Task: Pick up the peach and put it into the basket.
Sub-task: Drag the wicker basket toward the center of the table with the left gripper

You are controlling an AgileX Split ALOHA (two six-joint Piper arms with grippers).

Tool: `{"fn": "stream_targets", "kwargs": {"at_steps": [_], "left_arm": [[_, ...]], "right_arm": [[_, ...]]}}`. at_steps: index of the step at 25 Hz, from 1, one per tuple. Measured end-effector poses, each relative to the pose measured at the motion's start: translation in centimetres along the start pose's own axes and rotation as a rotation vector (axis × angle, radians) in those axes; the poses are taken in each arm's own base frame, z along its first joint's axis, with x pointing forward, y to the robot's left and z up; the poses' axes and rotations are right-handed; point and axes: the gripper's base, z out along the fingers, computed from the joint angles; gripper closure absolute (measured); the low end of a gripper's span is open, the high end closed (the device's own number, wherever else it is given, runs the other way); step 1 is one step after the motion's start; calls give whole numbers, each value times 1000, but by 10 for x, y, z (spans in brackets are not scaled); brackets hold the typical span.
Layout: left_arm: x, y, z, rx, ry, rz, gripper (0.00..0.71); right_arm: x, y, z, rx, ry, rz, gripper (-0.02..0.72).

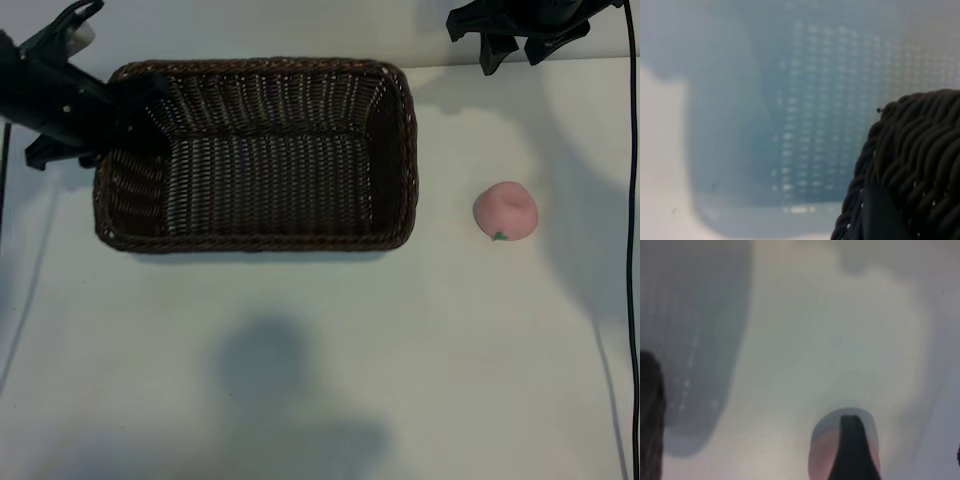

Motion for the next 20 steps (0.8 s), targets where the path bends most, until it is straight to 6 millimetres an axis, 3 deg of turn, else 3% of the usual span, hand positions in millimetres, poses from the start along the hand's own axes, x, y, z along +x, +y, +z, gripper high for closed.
{"fn": "stream_targets", "kwargs": {"at_steps": [9, 20], "left_arm": [[-4, -27, 42, 27, 60, 34, 371], [3, -17, 74, -2, 124, -23, 371]], "right_arm": [[0, 0, 0, 0, 0, 0, 210], [0, 0, 0, 0, 0, -1, 210]]}}
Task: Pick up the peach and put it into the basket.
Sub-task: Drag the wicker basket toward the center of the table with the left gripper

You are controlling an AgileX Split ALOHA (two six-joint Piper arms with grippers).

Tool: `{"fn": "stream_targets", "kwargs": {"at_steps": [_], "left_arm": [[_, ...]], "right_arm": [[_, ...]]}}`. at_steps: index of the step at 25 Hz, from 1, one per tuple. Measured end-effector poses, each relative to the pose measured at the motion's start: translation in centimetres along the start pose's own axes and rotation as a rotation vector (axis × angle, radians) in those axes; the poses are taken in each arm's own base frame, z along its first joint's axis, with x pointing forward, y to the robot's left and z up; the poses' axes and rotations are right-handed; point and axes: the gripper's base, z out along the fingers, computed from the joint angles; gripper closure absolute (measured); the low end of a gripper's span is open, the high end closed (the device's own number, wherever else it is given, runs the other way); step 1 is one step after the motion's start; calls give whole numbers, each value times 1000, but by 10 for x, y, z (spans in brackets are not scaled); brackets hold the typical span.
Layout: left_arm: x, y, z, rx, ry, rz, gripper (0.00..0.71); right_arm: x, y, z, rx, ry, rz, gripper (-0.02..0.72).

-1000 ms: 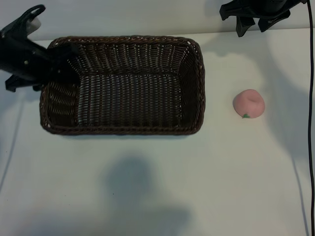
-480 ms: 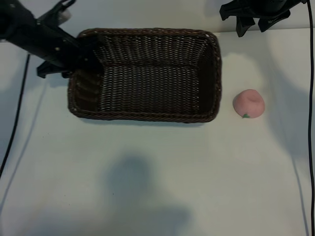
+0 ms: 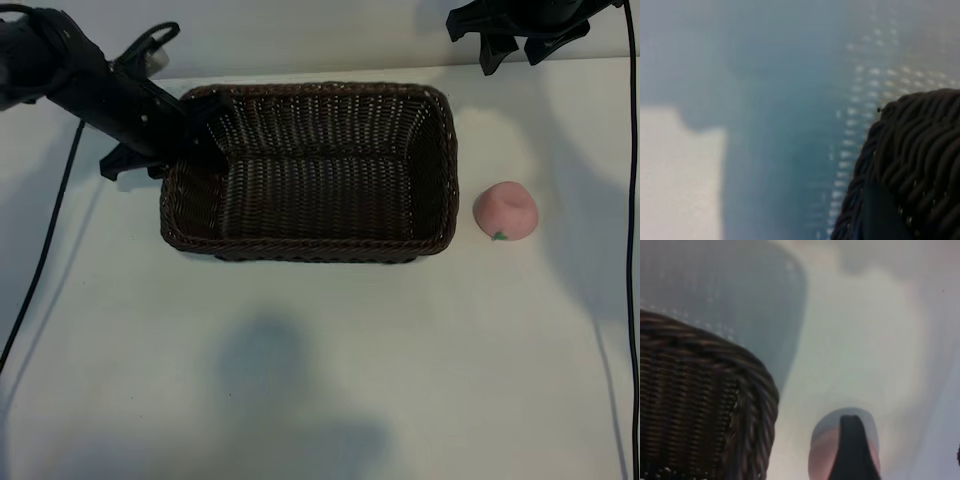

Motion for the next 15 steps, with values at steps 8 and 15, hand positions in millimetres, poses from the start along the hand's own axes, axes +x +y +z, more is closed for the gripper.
{"fn": "stream_targets", "kwargs": {"at_steps": [8, 15], "left_arm": [[3, -1, 9, 5, 18, -15, 371], [3, -1, 11, 10, 21, -28, 371]], "right_arm": [[0, 0, 0, 0, 0, 0, 210], [0, 0, 0, 0, 0, 0, 210]]}}
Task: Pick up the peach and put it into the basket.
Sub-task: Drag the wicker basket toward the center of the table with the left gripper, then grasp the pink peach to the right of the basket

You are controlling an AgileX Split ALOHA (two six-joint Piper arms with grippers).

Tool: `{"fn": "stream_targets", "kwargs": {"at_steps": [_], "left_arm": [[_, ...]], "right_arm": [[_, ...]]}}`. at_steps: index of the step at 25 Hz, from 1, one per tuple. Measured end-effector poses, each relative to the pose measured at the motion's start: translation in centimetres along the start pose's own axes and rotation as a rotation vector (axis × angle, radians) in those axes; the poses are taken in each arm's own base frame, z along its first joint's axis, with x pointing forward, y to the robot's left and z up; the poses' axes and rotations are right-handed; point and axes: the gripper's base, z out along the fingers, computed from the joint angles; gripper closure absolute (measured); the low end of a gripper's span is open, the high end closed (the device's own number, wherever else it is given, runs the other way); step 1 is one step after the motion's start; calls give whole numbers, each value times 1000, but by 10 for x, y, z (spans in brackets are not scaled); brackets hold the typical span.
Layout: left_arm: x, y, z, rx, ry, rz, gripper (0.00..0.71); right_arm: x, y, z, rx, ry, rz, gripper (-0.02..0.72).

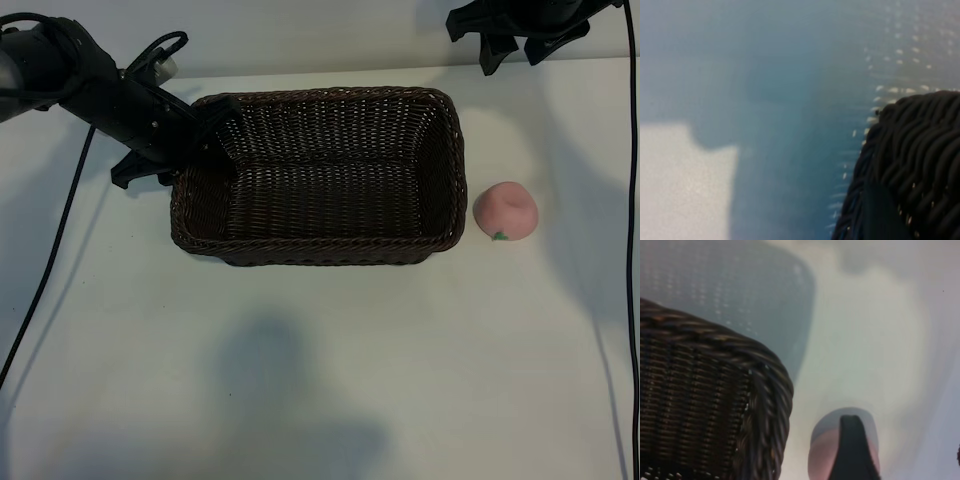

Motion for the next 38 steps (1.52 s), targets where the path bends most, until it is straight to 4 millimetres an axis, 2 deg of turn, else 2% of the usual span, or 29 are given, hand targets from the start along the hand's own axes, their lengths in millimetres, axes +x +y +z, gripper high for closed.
{"fn": "stream_targets", "kwargs": {"at_steps": [4, 6, 9, 12, 16, 20, 25, 32, 38], "left_arm": [[0, 0, 0, 1, 6, -2, 365], [1, -1, 0, 4, 9, -5, 325], [0, -2, -2, 9, 13, -2, 210], [-3, -6, -6, 13, 20, 13, 124], [-7, -10, -13, -5, 27, 51, 99], [-10, -16, -33, -45, 0, 96, 99], [-8, -25, -75, -108, -39, 186, 101], [-1, -33, -124, -175, -103, 281, 112], [7, -39, -145, -173, -112, 317, 112]], "right_arm": [[0, 0, 0, 0, 0, 0, 210], [0, 0, 0, 0, 0, 0, 210], [0, 0, 0, 0, 0, 0, 210], [0, 0, 0, 0, 0, 0, 210], [0, 0, 0, 0, 0, 0, 210], [0, 0, 0, 0, 0, 0, 210], [0, 0, 0, 0, 0, 0, 210], [0, 0, 0, 0, 0, 0, 210], [0, 0, 0, 0, 0, 0, 210]]}}
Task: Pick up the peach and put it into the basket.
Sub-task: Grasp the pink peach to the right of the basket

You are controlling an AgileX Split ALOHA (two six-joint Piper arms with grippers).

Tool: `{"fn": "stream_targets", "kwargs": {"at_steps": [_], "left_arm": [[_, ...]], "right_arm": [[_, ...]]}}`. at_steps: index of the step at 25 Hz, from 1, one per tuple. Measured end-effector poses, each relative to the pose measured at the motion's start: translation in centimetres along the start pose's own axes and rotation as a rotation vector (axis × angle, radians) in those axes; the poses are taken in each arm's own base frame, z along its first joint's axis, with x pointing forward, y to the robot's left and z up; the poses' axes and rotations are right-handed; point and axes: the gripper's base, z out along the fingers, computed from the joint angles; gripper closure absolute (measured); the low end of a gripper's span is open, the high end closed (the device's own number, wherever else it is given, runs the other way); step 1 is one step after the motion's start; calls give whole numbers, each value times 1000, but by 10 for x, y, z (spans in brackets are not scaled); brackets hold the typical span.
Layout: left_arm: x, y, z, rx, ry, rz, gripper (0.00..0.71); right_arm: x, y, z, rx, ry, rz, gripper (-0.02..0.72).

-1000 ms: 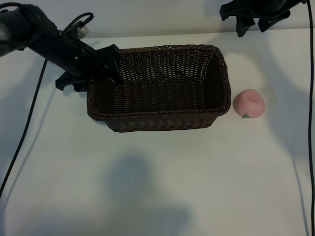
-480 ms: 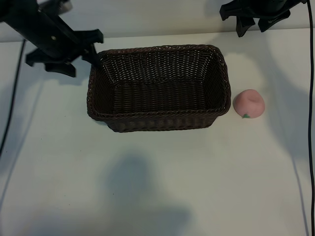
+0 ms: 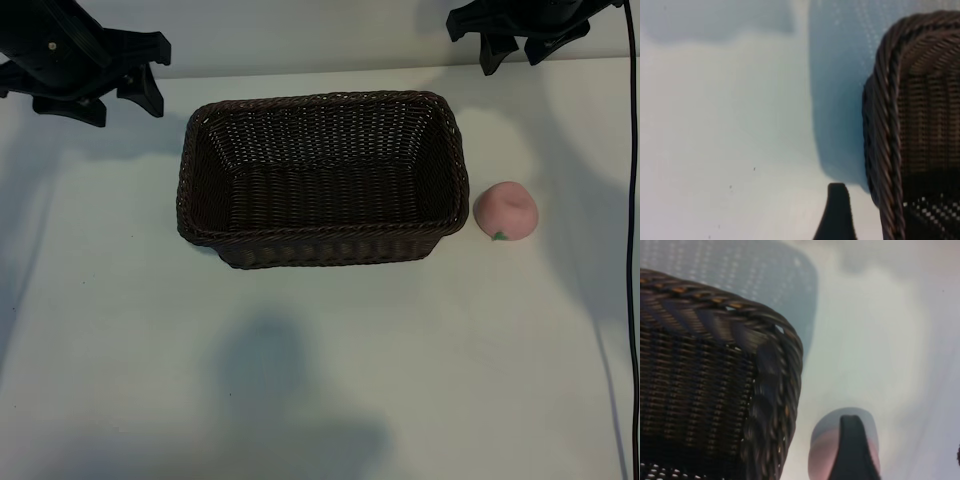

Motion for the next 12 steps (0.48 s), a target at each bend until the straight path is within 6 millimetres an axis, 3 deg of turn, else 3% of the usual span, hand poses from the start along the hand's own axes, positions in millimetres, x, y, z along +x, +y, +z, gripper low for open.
{"fn": "stream_targets", "kwargs": {"at_steps": [12], "left_arm": [[14, 3, 7, -8, 77, 25, 112]], "right_arm": [[0, 0, 0, -3, 0, 1, 210]]}}
